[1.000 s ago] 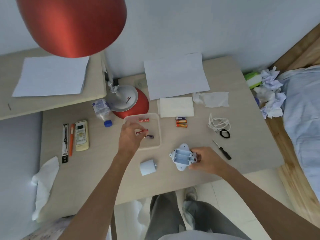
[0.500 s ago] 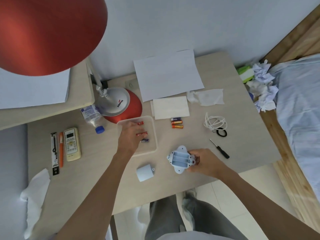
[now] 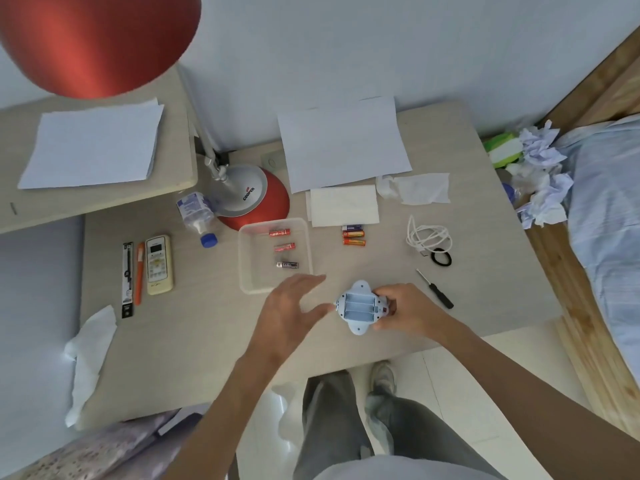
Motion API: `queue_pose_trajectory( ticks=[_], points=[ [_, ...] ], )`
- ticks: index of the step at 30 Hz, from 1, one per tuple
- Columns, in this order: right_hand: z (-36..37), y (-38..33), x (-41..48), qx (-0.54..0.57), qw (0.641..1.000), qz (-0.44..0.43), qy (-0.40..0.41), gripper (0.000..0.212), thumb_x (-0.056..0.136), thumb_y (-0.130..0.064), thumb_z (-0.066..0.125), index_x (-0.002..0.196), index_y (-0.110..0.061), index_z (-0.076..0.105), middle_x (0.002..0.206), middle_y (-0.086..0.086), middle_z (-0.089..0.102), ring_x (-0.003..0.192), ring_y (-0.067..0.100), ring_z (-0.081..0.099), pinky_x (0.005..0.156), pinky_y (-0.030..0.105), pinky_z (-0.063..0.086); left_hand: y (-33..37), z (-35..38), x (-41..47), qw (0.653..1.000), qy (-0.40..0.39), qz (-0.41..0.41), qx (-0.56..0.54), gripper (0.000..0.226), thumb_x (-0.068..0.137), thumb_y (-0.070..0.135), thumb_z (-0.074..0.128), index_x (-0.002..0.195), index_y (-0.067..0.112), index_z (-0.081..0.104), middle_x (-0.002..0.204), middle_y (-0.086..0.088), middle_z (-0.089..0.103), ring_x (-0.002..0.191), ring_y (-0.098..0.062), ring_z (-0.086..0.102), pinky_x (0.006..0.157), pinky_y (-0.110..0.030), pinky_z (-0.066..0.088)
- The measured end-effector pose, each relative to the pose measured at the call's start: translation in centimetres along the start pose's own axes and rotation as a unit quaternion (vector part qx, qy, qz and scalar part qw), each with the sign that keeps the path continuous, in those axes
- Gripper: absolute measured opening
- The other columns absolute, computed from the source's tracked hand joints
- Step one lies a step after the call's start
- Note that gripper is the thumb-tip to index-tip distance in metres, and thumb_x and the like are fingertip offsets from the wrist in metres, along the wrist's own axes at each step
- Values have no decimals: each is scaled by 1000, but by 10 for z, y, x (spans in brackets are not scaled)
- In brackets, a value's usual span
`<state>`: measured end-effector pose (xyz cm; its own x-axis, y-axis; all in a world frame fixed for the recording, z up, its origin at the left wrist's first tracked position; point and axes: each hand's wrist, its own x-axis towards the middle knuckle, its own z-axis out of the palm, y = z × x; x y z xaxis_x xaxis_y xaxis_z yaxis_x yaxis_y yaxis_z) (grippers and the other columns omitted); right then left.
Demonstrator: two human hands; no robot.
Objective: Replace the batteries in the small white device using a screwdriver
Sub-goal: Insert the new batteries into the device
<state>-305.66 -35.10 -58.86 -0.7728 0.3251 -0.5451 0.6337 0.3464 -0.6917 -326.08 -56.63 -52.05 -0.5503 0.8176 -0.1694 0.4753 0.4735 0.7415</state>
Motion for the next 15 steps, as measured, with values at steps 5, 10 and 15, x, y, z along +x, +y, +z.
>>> queue_pose_trajectory(
  ticks=[5,10,15],
  points=[
    [-8,7,-7,-32,999,-11,-6,30,66,-30,94,88,-31,74,76,-14,72,64,5,61,63,26,51,24,48,-12,999,-40,18,-14,61,95,36,83,151,27,62,150,7,66,136,-8,59,119,-24,44],
    [-17,22,-20,-39,999,-3,-2,30,67,-34,90,91,-32,74,81,-8,74,75,15,70,71,41,60,31,75,44,997,-26,37,67,54,103,26,74,154,21,60,156,-4,61,143,-21,56,122,-34,43],
    [-21,36,-26,-23,1000,3,0,25,67,-33,86,83,-30,68,74,-8,70,64,7,60,65,37,55,20,91,111,984,-49,30,171,55,99,13,74,152,18,60,156,-12,55,145,-32,50,116,-47,49]
  ],
)
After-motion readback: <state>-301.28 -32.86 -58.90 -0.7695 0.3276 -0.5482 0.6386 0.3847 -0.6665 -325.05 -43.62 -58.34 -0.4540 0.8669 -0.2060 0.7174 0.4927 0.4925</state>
